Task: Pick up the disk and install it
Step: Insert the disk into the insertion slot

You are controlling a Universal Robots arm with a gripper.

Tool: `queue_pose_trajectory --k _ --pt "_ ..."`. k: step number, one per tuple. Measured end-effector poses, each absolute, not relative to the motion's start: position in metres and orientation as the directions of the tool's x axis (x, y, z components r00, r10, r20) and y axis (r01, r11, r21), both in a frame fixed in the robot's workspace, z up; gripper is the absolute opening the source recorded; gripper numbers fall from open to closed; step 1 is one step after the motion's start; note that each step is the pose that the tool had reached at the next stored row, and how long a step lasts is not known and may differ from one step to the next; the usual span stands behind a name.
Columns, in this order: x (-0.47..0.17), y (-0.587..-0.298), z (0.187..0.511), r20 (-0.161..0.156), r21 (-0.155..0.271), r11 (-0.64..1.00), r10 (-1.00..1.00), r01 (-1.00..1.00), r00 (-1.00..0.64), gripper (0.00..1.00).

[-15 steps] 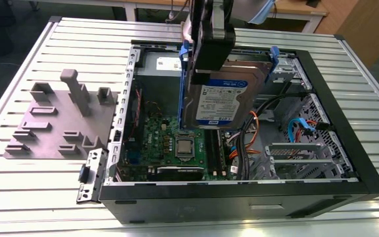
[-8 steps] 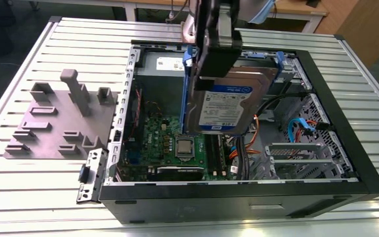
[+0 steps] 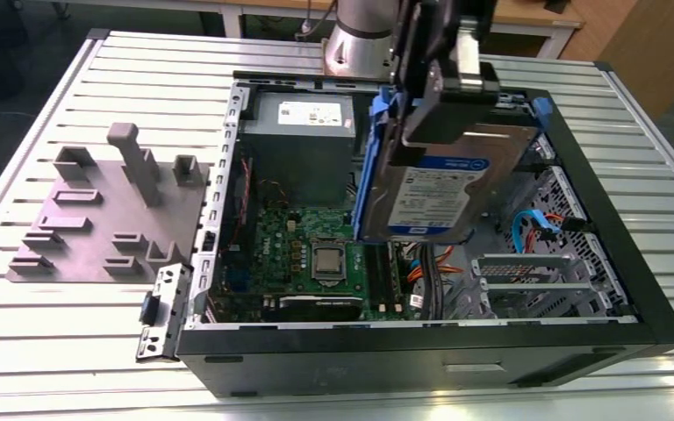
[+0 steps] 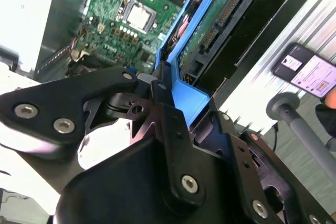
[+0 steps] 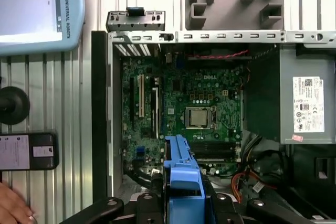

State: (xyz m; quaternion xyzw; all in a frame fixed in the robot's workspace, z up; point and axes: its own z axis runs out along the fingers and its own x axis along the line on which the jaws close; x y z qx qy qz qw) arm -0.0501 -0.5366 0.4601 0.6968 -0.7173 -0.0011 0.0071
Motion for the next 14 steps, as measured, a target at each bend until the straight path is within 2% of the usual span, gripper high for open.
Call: queue_pose_trajectory --k 14 --pt "-0.041 -0.563 0.458 0.009 0.012 0.029 -1.0 -1.0 -0.029 0.36"
